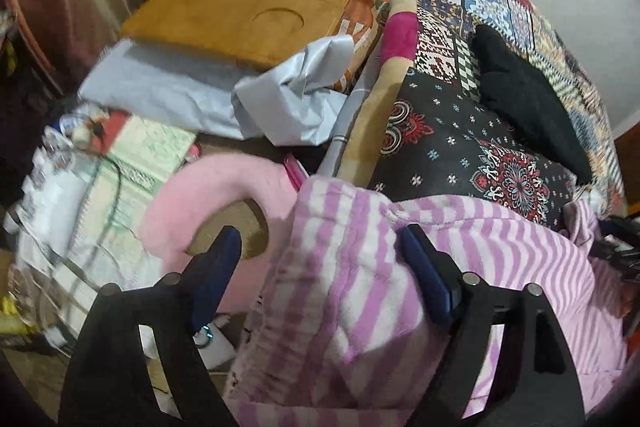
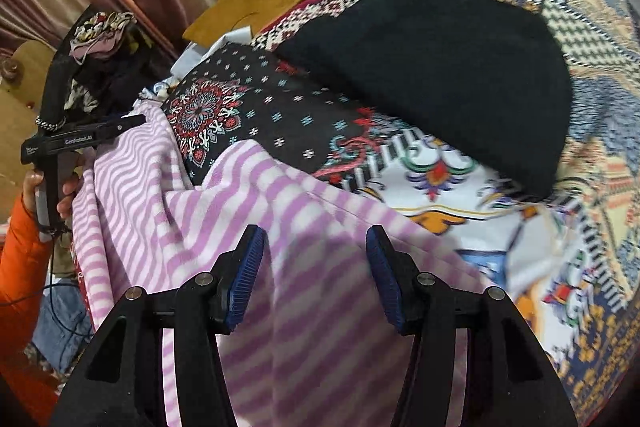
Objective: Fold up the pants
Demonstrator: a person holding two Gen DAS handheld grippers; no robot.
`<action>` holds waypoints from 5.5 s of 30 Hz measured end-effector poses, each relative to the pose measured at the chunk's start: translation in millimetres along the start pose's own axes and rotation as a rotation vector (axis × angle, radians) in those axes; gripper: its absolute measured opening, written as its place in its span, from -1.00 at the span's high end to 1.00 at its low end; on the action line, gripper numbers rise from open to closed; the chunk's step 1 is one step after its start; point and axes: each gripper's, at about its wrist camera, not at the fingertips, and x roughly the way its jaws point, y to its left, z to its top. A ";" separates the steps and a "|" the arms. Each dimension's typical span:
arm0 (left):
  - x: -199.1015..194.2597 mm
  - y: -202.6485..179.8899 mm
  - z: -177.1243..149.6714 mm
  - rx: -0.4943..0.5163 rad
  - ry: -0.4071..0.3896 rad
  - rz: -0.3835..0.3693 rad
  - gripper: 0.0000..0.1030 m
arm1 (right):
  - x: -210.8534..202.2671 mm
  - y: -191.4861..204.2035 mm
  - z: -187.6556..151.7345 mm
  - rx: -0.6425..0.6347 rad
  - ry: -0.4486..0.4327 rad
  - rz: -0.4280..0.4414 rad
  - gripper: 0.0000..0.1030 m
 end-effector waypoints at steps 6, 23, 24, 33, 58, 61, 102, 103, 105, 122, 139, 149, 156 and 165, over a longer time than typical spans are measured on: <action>3.5 16.5 -5.2 -0.105 0.011 -0.166 -0.20 | 0.4 11.6 4.9 -0.038 0.010 0.045 0.47; -52.3 -6.4 -7.3 0.008 -0.207 0.031 0.51 | -34.3 25.7 20.3 -0.081 -0.220 -0.016 0.91; -53.7 -5.1 -7.4 0.005 -0.215 0.040 0.51 | -34.0 23.0 21.5 -0.073 -0.229 -0.032 0.92; -32.2 -2.0 -4.2 0.021 -0.117 0.106 0.36 | -43.4 -19.9 23.4 0.031 -0.203 -0.099 0.90; -37.2 -51.1 -49.6 0.084 -0.097 0.092 -0.10 | -44.9 -61.5 -10.0 0.091 -0.120 -0.254 0.46; -48.5 -52.9 -45.9 0.072 -0.099 0.092 -0.10 | -75.5 -69.2 -25.1 0.153 -0.155 -0.254 0.45; -92.3 -216.4 -173.2 0.429 0.066 -0.197 -0.29 | -154.3 12.8 -231.5 0.142 -0.155 -0.151 0.00; -99.7 -221.2 -167.6 0.433 0.040 -0.205 -0.29 | -159.3 10.9 -233.4 0.155 -0.166 -0.159 0.00; -108.2 -232.0 -160.8 0.439 0.013 -0.234 -0.29 | -167.6 5.8 -237.0 0.181 -0.190 -0.182 -0.01; -93.9 -323.0 -213.1 0.668 0.130 -0.357 -0.31 | -165.8 -24.4 -278.8 0.349 -0.219 -0.219 -0.15; -135.7 -329.5 -180.8 0.593 0.007 -0.361 -0.30 | -190.8 -32.4 -306.4 0.426 -0.296 -0.259 -0.16; -88.5 -373.8 -207.9 0.679 0.114 -0.348 -0.30 | -226.7 -48.0 -353.5 0.571 -0.370 -0.345 -0.16; -102.9 -372.8 -232.6 0.761 0.092 -0.332 -0.30 | -240.6 -55.7 -389.1 0.678 -0.396 -0.400 -0.16; -123.4 -389.0 -210.8 0.751 0.022 -0.326 -0.30 | -245.0 -54.0 -424.4 0.760 -0.411 -0.396 -0.17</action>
